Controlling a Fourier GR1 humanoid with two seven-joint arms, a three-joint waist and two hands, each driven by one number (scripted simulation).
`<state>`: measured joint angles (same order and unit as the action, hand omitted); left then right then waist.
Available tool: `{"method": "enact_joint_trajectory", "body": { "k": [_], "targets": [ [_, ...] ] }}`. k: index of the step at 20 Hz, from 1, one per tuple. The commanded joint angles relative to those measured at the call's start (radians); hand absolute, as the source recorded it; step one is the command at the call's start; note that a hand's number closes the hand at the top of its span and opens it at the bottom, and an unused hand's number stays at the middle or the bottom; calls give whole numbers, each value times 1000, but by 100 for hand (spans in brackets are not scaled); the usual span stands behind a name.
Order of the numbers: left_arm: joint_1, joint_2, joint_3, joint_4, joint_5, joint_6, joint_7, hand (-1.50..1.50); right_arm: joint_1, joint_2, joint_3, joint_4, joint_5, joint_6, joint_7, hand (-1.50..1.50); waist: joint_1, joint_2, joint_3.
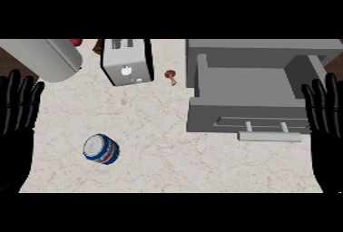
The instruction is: Pick up the can, place it into the drawer and close the drawer
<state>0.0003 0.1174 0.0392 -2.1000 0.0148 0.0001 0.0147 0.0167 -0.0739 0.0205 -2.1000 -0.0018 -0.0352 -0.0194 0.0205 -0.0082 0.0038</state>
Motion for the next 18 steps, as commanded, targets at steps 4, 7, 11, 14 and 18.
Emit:
{"method": "enact_joint_trajectory", "body": {
  "k": [4, 7, 11, 14, 18],
  "targets": [
    [213, -27, 19, -204, -2, -6, 8, -150, -31, 13, -15, 61, 17, -6, -32, -150, -12, 7, -4],
    [337, -109, 47, -97, -8, 93, 129, -150, 95, 4, -72, 54, -17, -36, 123, -150, 6, 15, -5],
    [443, -109, 28, -271, -2, 115, 283, -150, 90, -30, -104, 23, -47, -21, 201, -150, -4, 4, -3],
    [390, -116, -16, -305, -56, 159, 362, -150, 36, -26, -114, 59, -48, -30, 216, -150, -16, 8, -3],
    [426, -117, 6, -311, -40, 132, 317, -150, 81, -34, -138, 36, -66, -1, 204, -150, -18, 7, -4]
  ]
}}
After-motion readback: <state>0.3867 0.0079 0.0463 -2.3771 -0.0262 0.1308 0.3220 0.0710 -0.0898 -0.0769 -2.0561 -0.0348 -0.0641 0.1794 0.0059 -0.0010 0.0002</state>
